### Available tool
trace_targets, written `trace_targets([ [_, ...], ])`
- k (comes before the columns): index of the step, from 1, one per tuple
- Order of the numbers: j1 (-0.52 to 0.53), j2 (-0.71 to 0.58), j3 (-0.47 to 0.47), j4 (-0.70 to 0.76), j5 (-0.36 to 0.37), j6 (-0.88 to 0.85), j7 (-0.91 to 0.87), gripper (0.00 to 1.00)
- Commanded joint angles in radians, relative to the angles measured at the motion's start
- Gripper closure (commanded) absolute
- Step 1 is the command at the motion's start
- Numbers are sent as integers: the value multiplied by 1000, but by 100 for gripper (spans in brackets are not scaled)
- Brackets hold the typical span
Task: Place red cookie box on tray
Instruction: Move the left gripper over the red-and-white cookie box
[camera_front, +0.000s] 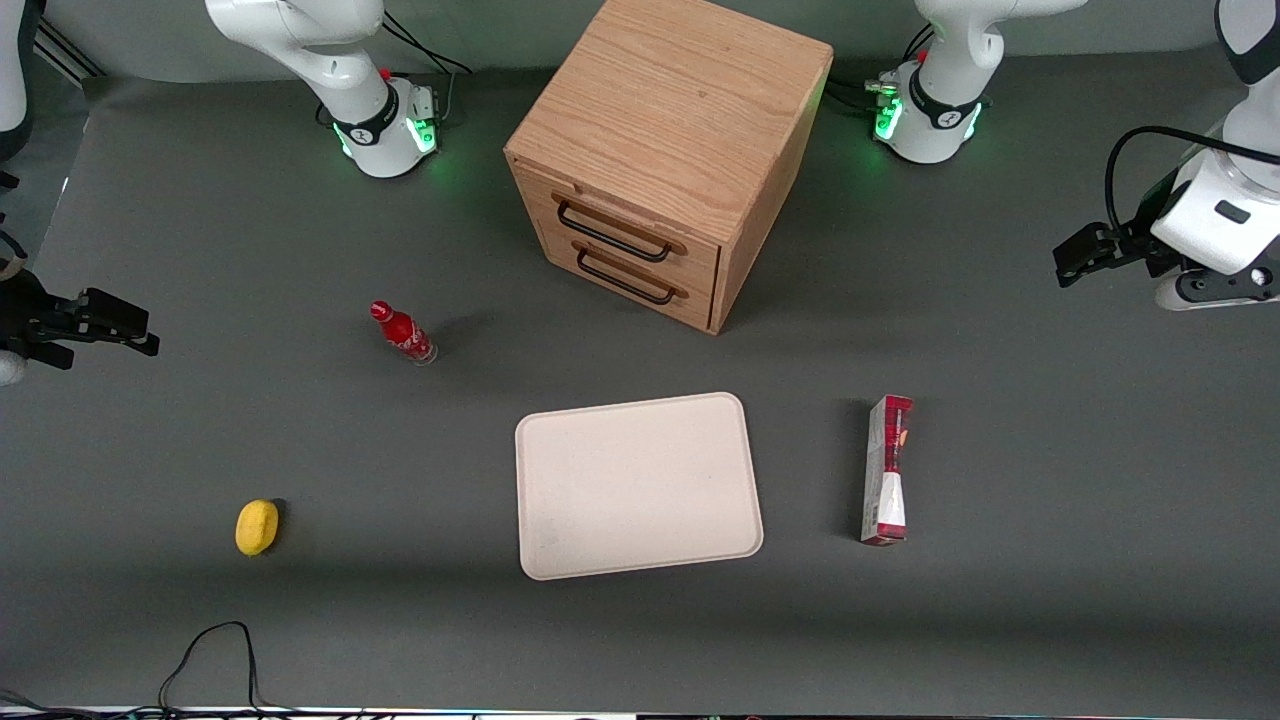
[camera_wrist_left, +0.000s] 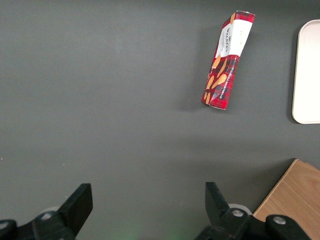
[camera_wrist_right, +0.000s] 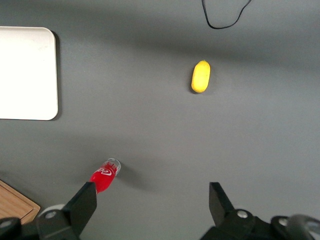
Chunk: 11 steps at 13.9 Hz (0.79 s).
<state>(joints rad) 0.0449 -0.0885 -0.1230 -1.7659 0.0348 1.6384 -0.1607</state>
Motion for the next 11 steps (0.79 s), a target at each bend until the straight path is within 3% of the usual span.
trace_targets([
  [1,1,18,5,43,-51,-32,23,0],
  [11,21,44,11,75,-38,-31,21,0],
])
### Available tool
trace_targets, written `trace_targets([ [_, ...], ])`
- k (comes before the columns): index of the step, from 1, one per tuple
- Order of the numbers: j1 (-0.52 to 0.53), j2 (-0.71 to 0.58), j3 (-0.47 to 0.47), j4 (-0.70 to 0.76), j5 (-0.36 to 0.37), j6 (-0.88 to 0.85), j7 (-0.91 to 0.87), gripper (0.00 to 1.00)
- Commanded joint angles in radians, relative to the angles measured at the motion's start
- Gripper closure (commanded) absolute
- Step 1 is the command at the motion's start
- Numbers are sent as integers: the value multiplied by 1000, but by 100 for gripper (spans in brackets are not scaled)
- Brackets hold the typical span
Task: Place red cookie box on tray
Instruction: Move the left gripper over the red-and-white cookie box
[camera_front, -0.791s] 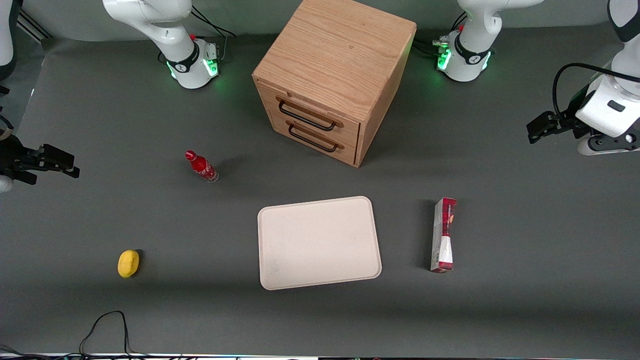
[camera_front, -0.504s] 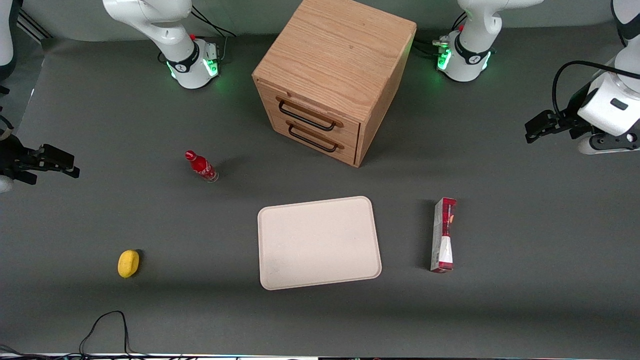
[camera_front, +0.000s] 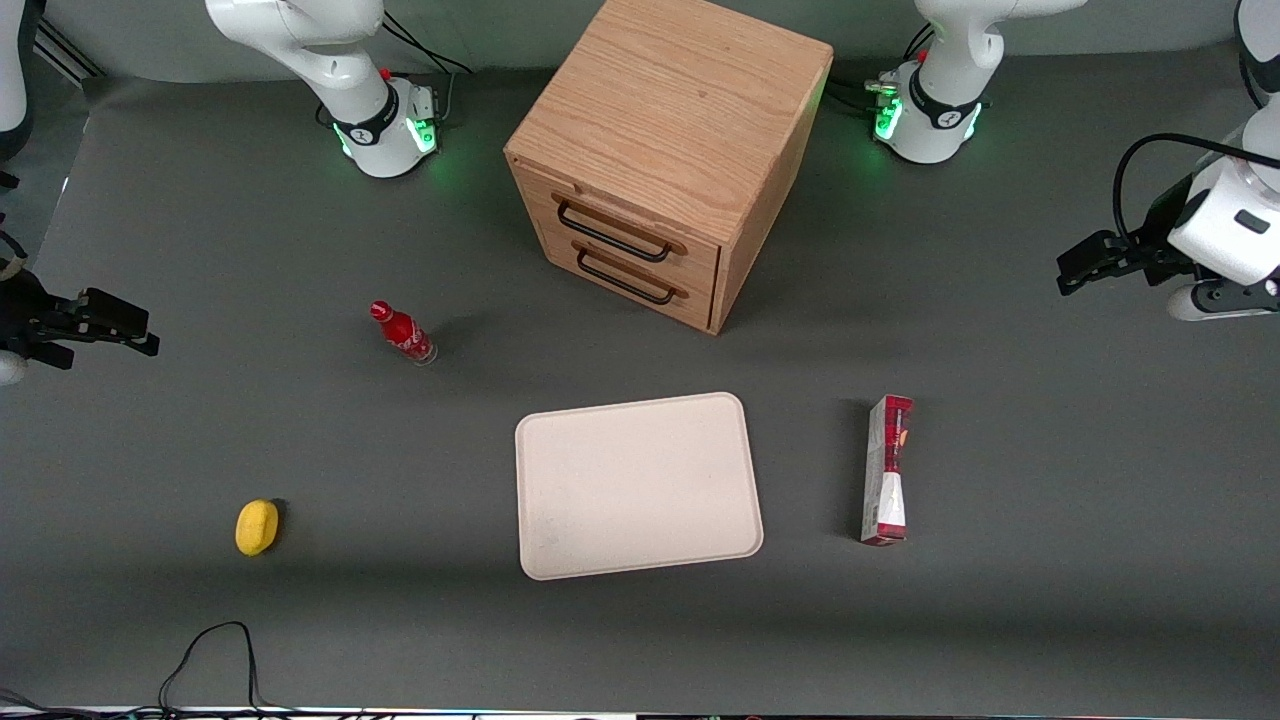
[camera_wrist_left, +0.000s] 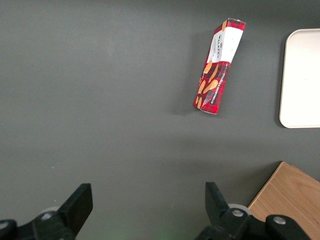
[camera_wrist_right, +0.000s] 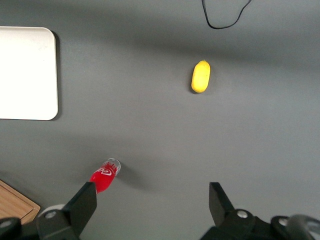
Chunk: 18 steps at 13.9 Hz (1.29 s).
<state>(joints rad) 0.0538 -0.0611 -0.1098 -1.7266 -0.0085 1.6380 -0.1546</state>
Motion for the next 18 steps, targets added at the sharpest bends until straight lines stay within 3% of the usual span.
trace_targets([
  [1,12,17,-2,36,7,-32,7,0],
  [5,-31,91,-13,161,4,-43,9,0],
  [8,-110,281,-13,442,-2,-148,-11,0],
  [11,-192,493,-11,707,-1,-187,-146,0],
  [15,-206,535,-11,719,-1,-167,-149,0],
  [18,-192,523,-11,633,-1,-123,-140,0],
])
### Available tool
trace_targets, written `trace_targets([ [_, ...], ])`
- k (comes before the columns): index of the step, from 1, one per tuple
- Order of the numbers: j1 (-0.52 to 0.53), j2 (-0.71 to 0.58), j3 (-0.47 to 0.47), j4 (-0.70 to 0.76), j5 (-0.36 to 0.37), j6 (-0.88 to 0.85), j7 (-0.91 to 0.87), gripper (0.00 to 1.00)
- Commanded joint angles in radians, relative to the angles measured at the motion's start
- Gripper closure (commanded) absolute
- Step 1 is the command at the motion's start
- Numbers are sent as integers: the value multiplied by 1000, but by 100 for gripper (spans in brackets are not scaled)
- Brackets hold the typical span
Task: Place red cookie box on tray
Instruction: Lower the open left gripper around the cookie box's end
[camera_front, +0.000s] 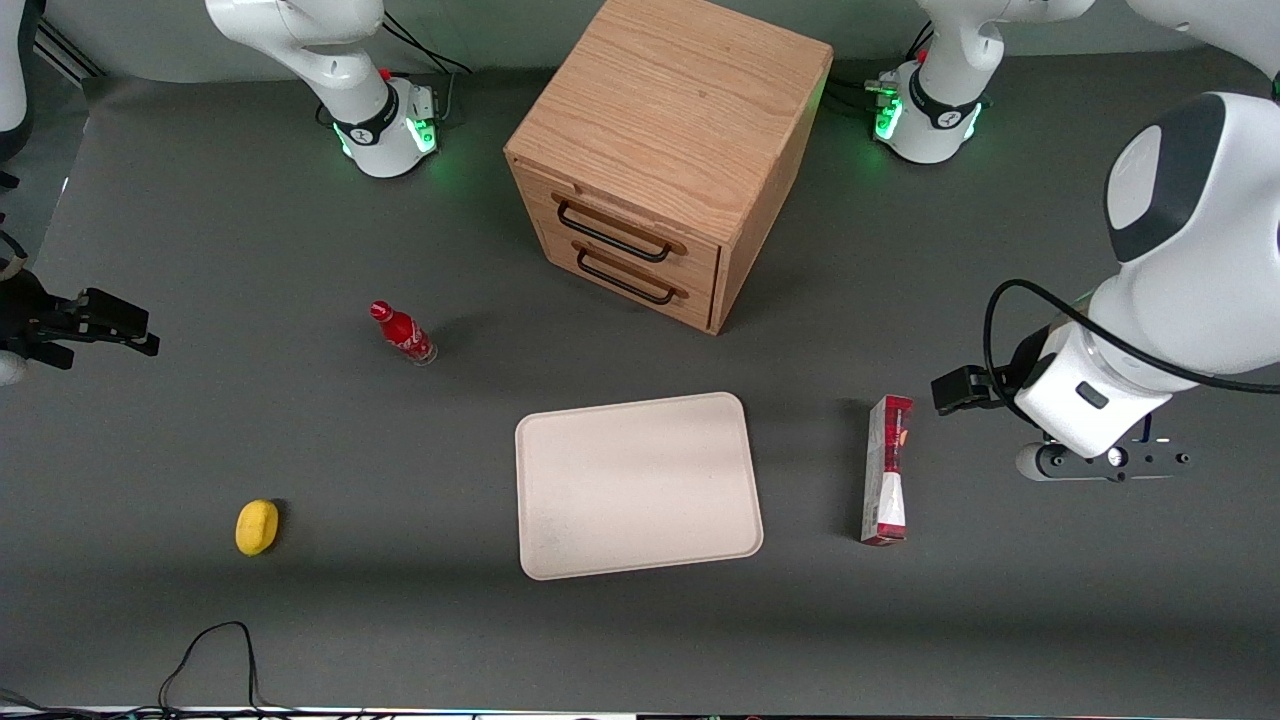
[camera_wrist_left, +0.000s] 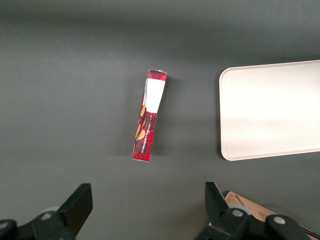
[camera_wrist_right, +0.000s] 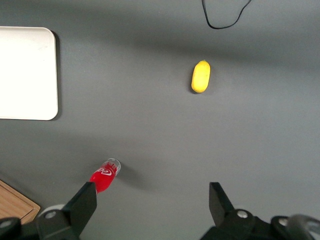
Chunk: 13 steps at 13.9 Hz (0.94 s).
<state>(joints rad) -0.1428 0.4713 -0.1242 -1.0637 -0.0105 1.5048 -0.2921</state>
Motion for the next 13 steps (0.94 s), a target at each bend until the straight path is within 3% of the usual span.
trace_targets([
  [1,5,-23,5,-69,4,43,1,0],
  [5,8,-66,11,-278,9,205,5,0],
  [8,14,-106,12,-529,12,458,14,0],
  [13,26,-24,12,-745,12,829,21,0],
])
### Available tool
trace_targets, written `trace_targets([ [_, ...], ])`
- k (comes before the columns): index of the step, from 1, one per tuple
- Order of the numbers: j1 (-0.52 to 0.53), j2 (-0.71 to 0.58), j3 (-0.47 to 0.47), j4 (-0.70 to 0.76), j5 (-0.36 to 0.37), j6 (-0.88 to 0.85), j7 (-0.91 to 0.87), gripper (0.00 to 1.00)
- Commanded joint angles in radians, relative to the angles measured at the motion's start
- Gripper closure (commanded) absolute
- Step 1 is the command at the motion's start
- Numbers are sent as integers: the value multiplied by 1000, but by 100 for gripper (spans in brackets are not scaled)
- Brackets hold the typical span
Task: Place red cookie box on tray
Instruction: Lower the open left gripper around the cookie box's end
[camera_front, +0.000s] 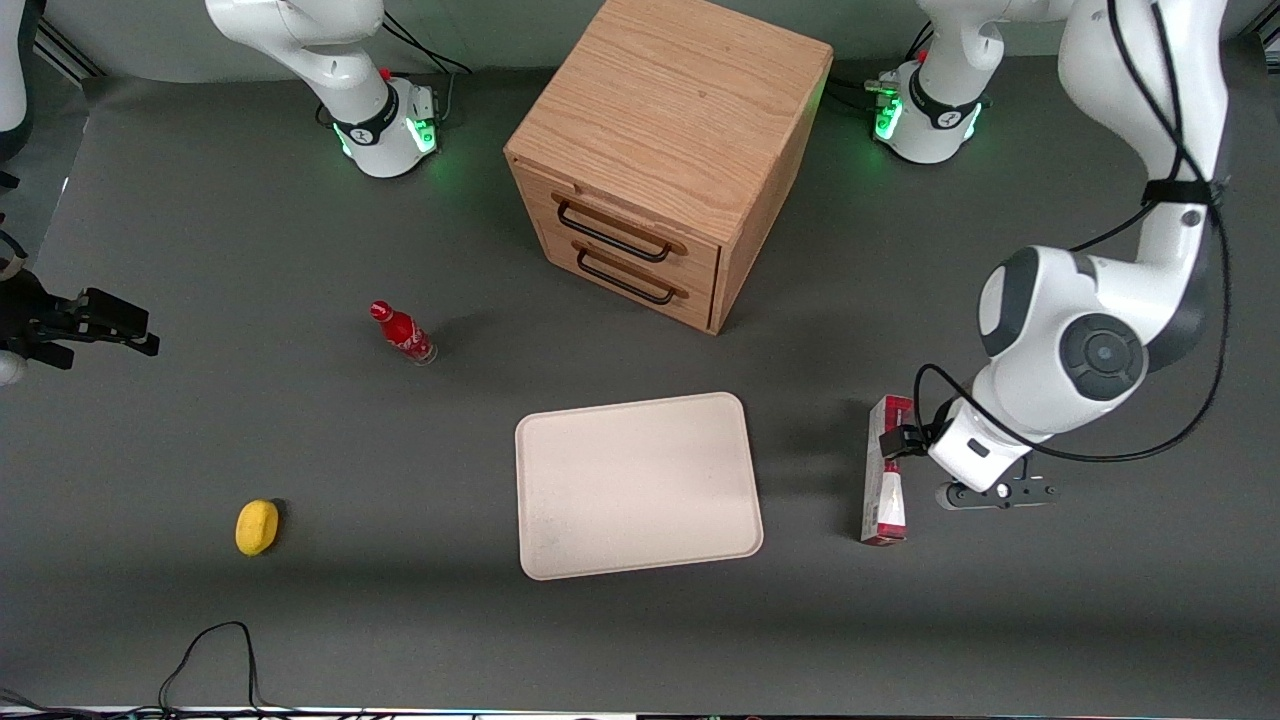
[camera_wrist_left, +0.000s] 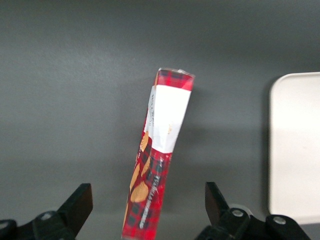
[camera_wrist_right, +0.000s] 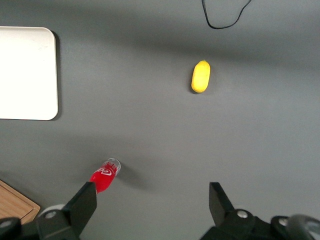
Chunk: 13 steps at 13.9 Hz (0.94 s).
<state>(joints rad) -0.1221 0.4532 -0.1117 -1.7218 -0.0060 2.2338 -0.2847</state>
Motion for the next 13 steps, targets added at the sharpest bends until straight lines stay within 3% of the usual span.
trace_targets([
  [1,2,19,0,-94,9,134,13,0],
  [7,-13,99,0,-98,12,210,12,1],
  [9,-13,101,0,-98,26,210,12,6],
  [10,-13,102,0,-96,26,210,12,15],
  [11,-13,102,0,-96,27,210,13,40],
  [12,-14,102,0,-96,37,210,12,92],
  [13,-14,101,-2,-96,41,210,4,100],
])
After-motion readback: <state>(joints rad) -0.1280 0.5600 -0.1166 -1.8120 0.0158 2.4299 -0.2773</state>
